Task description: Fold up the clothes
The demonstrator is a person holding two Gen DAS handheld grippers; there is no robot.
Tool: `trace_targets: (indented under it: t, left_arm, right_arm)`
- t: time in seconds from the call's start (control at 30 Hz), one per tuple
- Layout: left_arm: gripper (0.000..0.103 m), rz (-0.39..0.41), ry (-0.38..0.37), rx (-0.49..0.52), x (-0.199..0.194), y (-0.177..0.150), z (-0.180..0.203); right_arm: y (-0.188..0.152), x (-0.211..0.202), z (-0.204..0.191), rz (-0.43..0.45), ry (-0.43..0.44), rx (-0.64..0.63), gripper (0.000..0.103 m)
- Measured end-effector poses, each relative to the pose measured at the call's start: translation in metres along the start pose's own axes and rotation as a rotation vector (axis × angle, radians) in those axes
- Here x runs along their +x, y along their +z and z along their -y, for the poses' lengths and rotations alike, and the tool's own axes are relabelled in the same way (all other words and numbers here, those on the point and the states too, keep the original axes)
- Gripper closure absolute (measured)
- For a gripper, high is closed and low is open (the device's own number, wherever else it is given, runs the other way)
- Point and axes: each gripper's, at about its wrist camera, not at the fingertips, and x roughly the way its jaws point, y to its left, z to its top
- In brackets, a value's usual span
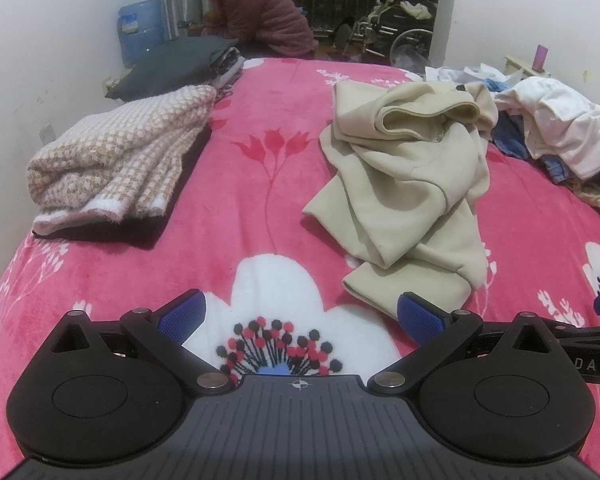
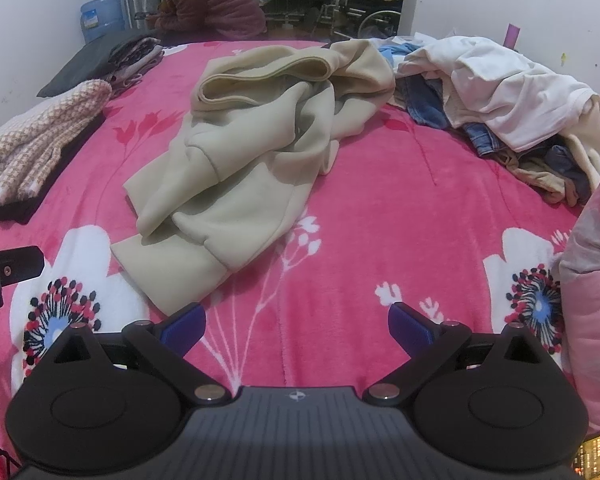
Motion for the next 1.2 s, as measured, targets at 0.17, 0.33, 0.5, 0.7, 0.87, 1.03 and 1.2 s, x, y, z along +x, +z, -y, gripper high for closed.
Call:
trace_targets:
  t: [0.17,0.33,0.5,0.7,0.87,1.03,1.2]
  left_arm:
    - [0.0,-0.006,-0.013,-0.002,0.001,0.001,0.0]
    - [0.0,0.001,-0.025,-0.009,0.003,0.002,0.003]
    - [0.0,-0.003,-0.051,-0.033,0.007,0.003,0.005]
    - [0.0,0.02,-0.074,-0.03,0.014,0.005,0.012]
    - [0.0,0.061,-0.088,0.036,0.026,0.015,0.027]
    - [0.0,0.132,-0.163,0.142,0.044,0.032,0.047]
    - [0.0,0.162,-0.195,0.213,0.075,0.05,0.07]
  right_arm:
    - [0.0,-0.001,-0.001,0.006,0.002,-0.004,0.003]
    - [0.0,-0.001,0.0,0.007,0.011,-0.004,0.002]
    - [-0.002,0.0,0.002,0.012,0.025,-0.008,0.002]
    - [-0.004,0.004,0.012,0.022,0.03,0.007,0.001]
    - [0.001,0.002,0.028,0.083,0.028,0.019,0.001]
    - [0.012,0.002,0.051,0.196,0.037,0.003,0.001]
    - [0.026,0.014,0.074,0.299,0.042,-0.005,0.001]
